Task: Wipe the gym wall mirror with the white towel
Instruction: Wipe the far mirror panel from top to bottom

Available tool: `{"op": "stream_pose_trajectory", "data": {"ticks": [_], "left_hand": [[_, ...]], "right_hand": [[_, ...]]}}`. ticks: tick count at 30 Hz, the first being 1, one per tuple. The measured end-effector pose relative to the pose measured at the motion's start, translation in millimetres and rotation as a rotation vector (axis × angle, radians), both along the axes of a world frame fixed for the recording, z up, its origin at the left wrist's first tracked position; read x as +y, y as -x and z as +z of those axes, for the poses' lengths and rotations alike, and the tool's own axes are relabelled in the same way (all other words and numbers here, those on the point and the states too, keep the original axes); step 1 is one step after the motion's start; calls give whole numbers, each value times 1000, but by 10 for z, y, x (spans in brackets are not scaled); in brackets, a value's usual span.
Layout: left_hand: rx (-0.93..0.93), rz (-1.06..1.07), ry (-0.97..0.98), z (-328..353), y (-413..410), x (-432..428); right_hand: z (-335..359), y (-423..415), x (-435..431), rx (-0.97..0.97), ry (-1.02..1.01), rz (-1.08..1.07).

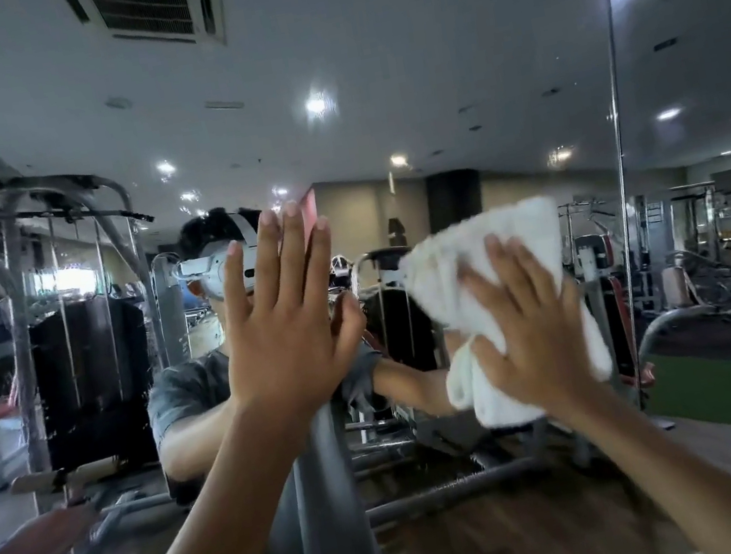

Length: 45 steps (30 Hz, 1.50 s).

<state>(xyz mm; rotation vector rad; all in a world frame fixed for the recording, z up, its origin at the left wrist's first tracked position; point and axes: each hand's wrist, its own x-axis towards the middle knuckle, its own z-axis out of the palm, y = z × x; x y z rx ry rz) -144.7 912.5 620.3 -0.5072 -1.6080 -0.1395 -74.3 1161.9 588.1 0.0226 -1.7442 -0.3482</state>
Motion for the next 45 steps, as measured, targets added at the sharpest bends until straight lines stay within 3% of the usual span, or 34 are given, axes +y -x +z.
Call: {"op": "stream_pose_trajectory", "data": {"ticks": [3,5,10,12,14,18,20,25,27,33,35,41,43,45], "left_hand": [[2,7,-2,3,-2,9],[3,-3,4,10,-1,7],[19,-36,9,16,20,-30],[9,-38,9,11,15,-31],[-1,-33,12,0,4,-21],[-7,-24,15,-5,13,-27],[7,-29,20,-3,29,-37],[42,-35,22,-4,59,-53],[23,-41,28,-16,62,-60],[6,-35,11,-54,26,-42],[11,-34,32,-232,30,-53],[54,-30,55,-417,77,-105],[43,-22,48,-518,57,-66],[27,-5,59,-686,38,-22]], "right_hand": [[494,74,-179,124,306,33],[622,167,-432,154,362,42],[-125,145,-553,13,-34,43],[-370,61,-331,-12,-102,40],[-308,21,-164,-14,-23,50],[361,62,-275,109,335,105],[460,105,-440,108,388,106],[-422,83,-448,-25,-72,69],[-686,6,-199,-59,-88,65],[-77,-5,-60,78,401,81],[16,62,-246,143,475,106],[-1082,-24,-209,-62,22,27],[-1155,-91,15,-80,24,13],[-954,-105,121,-38,163,18]]}}
